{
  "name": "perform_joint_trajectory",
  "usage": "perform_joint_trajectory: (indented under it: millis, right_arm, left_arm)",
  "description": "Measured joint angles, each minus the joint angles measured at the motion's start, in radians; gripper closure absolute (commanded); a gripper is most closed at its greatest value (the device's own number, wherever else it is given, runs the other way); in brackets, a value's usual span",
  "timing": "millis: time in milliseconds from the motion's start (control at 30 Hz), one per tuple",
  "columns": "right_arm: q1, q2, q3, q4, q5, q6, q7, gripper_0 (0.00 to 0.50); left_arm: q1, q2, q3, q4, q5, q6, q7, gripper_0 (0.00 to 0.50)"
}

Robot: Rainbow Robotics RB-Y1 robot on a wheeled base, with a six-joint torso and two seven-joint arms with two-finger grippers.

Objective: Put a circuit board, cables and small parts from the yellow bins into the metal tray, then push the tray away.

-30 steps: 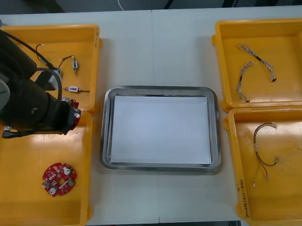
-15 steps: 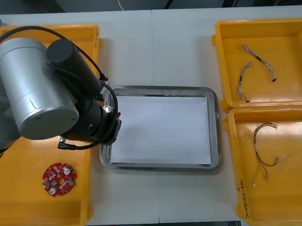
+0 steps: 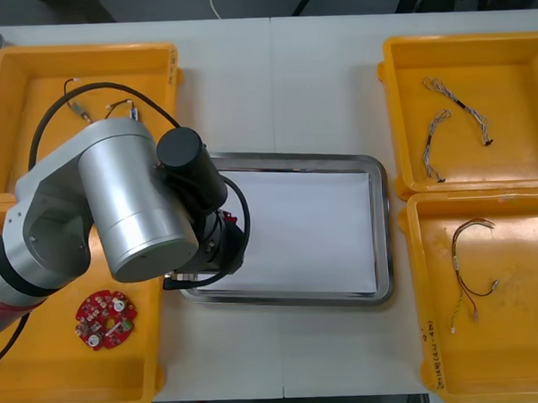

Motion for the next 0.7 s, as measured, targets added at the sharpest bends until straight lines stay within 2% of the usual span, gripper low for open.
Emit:
perform_joint_trajectory:
  millis: [300, 500, 700]
  right_arm:
    - [-0.031, -0.083, 0.001, -0.001, -0.11, 0.0, 0.003, 0.5]
    - [-0.059, -0.135, 0.016, -0.003, -0.133, 0.0, 0.038, 0.5]
    - [-0.09, -0.141, 0.037, -0.004, -0.146, 0.0, 0.073, 0.5]
  left_arm:
    - [0.0, -0.029, -0.054, 0.089, -0.029, -0.111, 0.0, 0.499]
    - [0.0, -0.03, -0.099, 0.112, -0.046, -0.133, 0.0, 0.498]
    - [0.0, -0.03, -0.118, 0.127, -0.049, -0.149, 0.0, 0.499]
